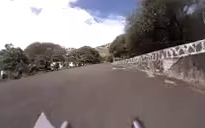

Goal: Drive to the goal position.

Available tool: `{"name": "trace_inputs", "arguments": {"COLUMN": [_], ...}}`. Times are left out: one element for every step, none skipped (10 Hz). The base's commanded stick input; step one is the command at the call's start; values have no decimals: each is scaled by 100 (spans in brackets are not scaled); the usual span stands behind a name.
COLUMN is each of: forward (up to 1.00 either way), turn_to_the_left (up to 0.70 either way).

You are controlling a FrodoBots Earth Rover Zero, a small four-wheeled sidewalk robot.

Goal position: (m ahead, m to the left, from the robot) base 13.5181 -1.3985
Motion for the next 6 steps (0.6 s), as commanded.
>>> {"name": "trace_inputs", "arguments": {"forward": [85,85,85,85,85,85], "turn_to_the_left": [0,0,0,0,0,0]}}
